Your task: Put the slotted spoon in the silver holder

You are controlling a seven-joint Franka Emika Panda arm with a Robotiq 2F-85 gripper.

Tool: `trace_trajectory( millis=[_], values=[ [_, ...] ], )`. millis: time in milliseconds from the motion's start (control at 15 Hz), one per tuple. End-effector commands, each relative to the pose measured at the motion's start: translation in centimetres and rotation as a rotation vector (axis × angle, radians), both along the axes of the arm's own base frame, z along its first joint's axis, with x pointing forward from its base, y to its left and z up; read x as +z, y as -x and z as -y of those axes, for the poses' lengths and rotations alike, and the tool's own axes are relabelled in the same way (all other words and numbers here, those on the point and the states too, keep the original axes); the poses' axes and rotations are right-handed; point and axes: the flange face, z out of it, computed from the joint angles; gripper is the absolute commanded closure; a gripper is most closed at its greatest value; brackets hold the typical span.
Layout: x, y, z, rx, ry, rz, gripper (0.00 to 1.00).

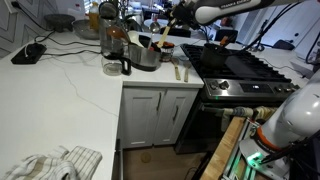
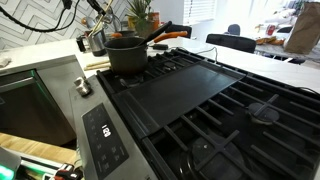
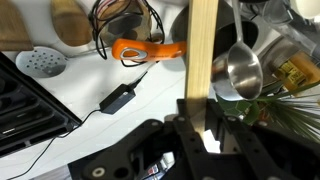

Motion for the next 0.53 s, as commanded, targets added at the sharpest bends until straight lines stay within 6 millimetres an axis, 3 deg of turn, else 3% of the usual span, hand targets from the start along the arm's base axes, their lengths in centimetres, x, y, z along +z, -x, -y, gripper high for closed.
trace_trajectory(
  millis=[0,467],
  values=[
    [-1.1,-2.0,-0.7,-0.021,0.012,-0.013,0.94],
    [-3.6,-3.3,-3.2,0.003,0.070,-0.057,0.94]
  ],
)
